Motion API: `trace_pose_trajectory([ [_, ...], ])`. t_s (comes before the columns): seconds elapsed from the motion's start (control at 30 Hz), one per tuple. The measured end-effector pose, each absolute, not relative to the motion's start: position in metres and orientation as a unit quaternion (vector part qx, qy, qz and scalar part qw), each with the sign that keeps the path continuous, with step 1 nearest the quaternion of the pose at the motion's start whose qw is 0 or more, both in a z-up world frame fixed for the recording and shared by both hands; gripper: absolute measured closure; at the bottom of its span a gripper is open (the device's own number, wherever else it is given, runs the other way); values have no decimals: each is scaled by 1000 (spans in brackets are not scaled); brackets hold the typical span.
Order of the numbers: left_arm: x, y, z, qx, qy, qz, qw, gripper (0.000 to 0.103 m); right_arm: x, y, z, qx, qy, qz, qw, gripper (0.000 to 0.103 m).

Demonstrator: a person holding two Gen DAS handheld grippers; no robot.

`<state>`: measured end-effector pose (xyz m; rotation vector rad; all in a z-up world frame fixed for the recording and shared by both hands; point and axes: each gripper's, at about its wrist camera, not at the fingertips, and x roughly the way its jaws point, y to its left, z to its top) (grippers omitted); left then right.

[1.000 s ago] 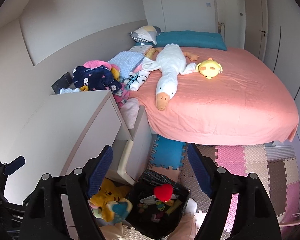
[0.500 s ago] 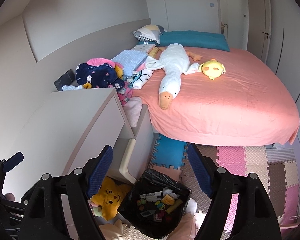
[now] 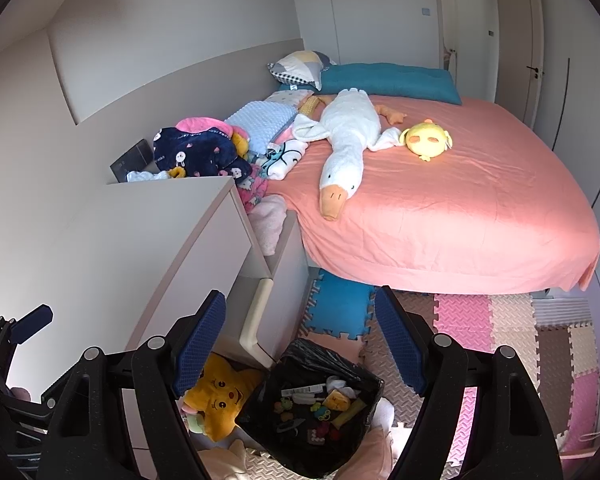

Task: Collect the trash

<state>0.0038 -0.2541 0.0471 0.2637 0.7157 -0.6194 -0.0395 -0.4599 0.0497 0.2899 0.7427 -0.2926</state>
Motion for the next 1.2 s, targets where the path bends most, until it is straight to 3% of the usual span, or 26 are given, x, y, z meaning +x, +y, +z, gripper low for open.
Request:
trace_pose_trajectory([
  [1.2,4,-255,45,115,348,-315,876,7,-41,-460,47,139,363,-144,910,26],
])
